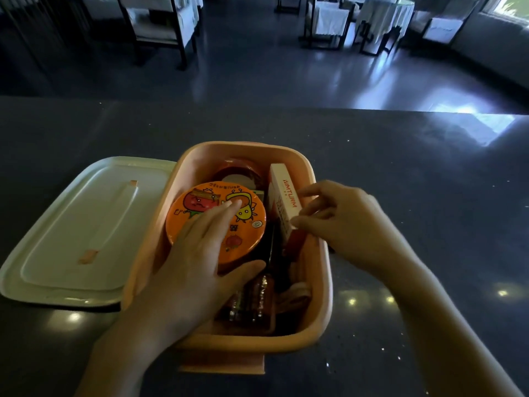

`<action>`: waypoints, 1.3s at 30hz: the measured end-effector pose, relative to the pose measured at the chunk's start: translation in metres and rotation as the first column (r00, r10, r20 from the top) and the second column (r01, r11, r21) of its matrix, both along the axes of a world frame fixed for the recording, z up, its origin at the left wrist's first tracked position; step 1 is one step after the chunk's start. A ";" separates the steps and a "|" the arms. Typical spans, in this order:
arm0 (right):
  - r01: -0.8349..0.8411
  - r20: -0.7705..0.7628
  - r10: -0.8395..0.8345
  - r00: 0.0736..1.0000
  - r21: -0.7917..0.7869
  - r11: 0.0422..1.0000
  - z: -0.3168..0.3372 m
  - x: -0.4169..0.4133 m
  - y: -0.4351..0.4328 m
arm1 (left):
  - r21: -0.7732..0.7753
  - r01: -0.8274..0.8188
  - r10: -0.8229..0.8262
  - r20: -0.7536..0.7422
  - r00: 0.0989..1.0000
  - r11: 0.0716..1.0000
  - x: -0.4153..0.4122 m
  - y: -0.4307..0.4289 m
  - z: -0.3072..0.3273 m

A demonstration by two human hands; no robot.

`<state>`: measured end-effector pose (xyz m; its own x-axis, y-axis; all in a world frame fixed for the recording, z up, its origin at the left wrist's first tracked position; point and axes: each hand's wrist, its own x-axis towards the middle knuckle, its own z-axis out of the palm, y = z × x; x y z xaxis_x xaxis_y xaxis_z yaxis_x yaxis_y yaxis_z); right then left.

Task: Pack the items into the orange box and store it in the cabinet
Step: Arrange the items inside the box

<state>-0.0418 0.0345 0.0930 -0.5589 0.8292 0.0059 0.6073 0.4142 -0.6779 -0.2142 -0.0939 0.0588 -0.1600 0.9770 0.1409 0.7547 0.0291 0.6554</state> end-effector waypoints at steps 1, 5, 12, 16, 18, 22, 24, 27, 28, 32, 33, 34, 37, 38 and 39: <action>0.001 -0.043 0.000 0.999 0.008 1.000 0.001 0.011 0.007 | 0.005 0.011 -0.011 -0.002 1.000 1.000 0.006 0.002 0.002; 0.077 -0.129 -0.081 0.988 -0.037 0.996 -0.015 0.055 0.046 | 0.045 0.018 -0.017 -0.018 1.000 0.999 0.036 0.015 0.001; -0.046 0.064 0.046 0.997 0.009 0.999 -0.081 0.094 0.108 | 0.188 -0.145 0.163 -0.080 0.983 0.971 0.105 0.045 -0.006; -0.346 0.280 0.344 0.896 -0.044 0.937 -0.112 0.075 0.114 | 0.270 -0.252 0.286 -0.092 0.954 0.929 0.139 0.058 -0.004; -0.422 0.286 0.404 0.869 0.001 0.907 -0.125 0.059 0.108 | 0.286 -0.289 0.320 -0.070 0.945 0.914 0.152 0.058 -0.002; -0.416 0.149 0.391 0.908 0.216 0.883 -0.140 0.052 0.107 | 0.195 -0.363 0.381 -0.066 0.922 0.911 0.176 0.059 -0.006; -0.376 0.066 0.370 0.926 0.195 0.906 -0.142 0.065 0.116 | 0.148 -0.389 0.414 -0.215 0.885 0.909 0.184 0.065 -0.011; -0.312 0.017 0.312 0.950 0.140 0.940 -0.136 0.088 0.139 | 0.113 -0.412 0.425 -0.346 0.837 0.904 0.185 0.085 -0.021; -0.291 0.001 0.294 0.956 0.129 0.948 -0.133 0.095 0.146 | 0.084 -0.410 0.412 -0.356 0.839 0.908 0.183 0.093 -0.027; -0.252 -0.129 0.247 0.960 -0.020 0.968 -0.114 0.122 0.169 | -0.120 -0.411 0.342 -0.374 0.862 0.904 0.172 0.122 -0.071; -0.255 -0.151 0.245 0.958 -0.048 0.966 -0.109 0.127 0.172 | -0.182 -0.405 0.313 -0.388 0.867 0.896 0.171 0.127 -0.081; -0.261 -0.165 0.247 0.955 -0.066 0.963 -0.104 0.132 0.174 | -0.245 -0.394 0.285 -0.382 0.879 0.886 0.169 0.130 -0.089; -0.294 -0.204 0.272 0.940 -0.088 0.952 -0.084 0.137 0.175 | -0.267 -0.401 0.316 -0.309 0.897 0.876 0.168 0.135 -0.095; -0.308 -0.223 0.282 0.933 -0.090 0.947 -0.075 0.137 0.174 | -0.231 -0.418 0.347 -0.290 0.892 0.879 0.169 0.133 -0.089; -0.322 -0.249 0.292 0.924 -0.088 0.943 -0.066 0.135 0.173 | -0.151 -0.429 0.370 -0.308 0.877 0.891 0.170 0.130 -0.080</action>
<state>0.0934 0.2072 0.0273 -0.7815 0.6197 0.0719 0.2860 0.4582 -0.8416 -0.0438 0.0361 -0.0216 -0.5285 0.8482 0.0336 0.7921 0.4786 0.3788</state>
